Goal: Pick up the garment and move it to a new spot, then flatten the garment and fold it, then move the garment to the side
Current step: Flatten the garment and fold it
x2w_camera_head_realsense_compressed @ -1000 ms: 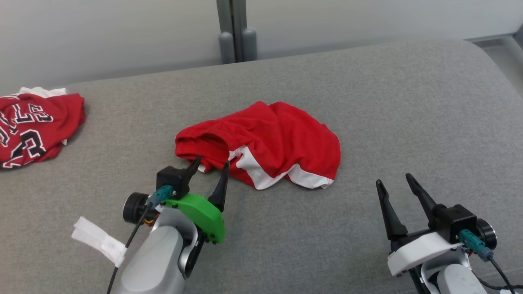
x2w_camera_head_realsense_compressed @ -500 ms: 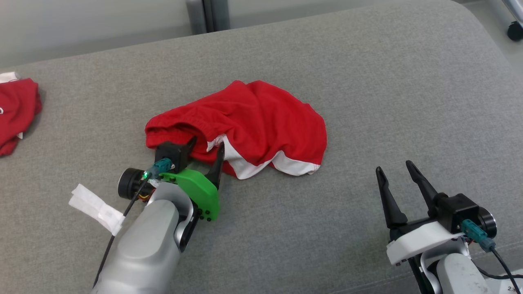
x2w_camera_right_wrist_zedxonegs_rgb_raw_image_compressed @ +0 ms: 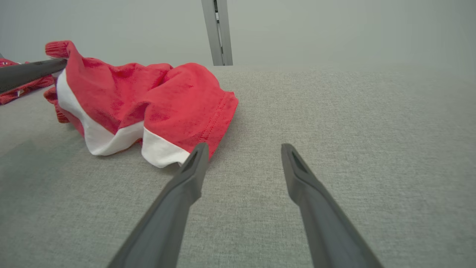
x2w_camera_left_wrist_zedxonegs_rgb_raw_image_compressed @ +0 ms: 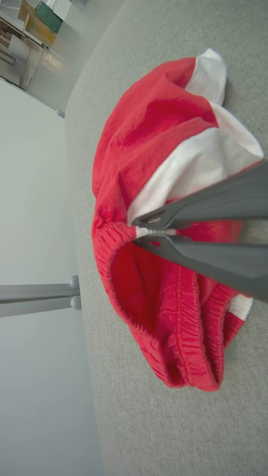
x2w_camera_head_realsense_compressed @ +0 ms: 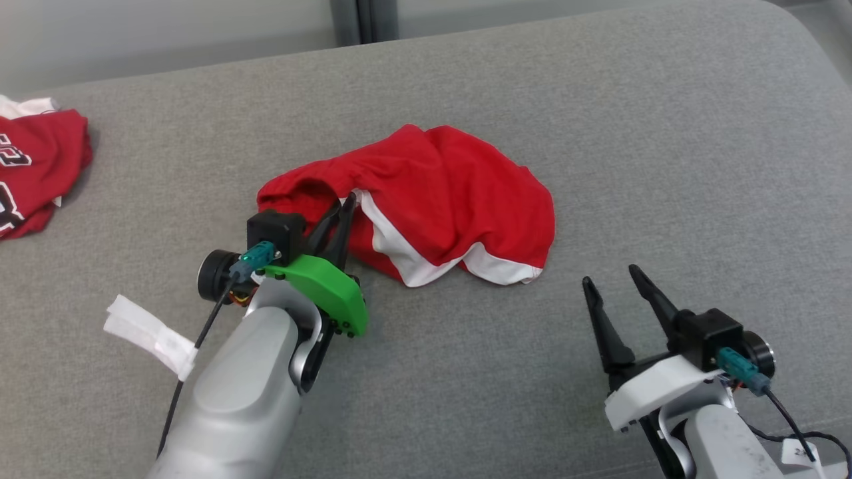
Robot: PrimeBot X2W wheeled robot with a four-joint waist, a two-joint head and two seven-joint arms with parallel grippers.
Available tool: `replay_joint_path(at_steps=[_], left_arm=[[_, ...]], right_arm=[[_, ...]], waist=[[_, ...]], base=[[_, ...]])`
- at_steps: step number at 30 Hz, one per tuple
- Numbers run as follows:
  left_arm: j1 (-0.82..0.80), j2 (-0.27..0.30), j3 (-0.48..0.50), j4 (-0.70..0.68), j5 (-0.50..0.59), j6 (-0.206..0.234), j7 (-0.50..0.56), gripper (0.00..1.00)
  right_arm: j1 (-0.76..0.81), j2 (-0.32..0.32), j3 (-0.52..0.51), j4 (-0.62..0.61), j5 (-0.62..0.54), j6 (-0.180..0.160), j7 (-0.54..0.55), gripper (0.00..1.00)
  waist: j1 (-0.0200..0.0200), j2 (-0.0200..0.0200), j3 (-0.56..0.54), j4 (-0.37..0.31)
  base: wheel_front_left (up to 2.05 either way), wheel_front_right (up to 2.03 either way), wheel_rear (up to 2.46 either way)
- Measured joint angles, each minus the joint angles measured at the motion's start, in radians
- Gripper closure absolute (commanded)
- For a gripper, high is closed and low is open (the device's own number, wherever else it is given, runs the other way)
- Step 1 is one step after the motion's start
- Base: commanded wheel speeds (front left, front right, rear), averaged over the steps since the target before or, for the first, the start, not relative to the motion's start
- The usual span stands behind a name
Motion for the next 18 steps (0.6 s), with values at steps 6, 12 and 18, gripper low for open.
replay_joint_path(at_steps=[6, 12, 18], left_arm=[[0.057, -0.006, 0.029, -0.085, 0.036, 0.001, -0.002, 1.0], [0.077, -0.015, 0.039, -0.136, 0.064, 0.001, -0.002, 1.0], [0.084, -0.019, 0.046, -0.171, 0.078, 0.001, -0.002, 1.0]], right_arm=[[-0.078, 0.001, 0.08, 0.174, 0.017, 0.0, 0.0, 0.0], [-0.159, 0.001, 0.109, 0.283, 0.028, 0.0, 0.0, 0.0], [-0.212, 0.0, 0.135, 0.354, 0.029, 0.0, 0.0, 0.0]], waist=[[0.0, 0.0, 0.009, 0.042], [0.0, 0.0, 0.023, 0.077], [0.0, 0.0, 0.049, 0.091]], base=[[0.0, 0.0, 0.0], [0.0, 0.0, 0.0], [0.0, 0.0, 0.0]])
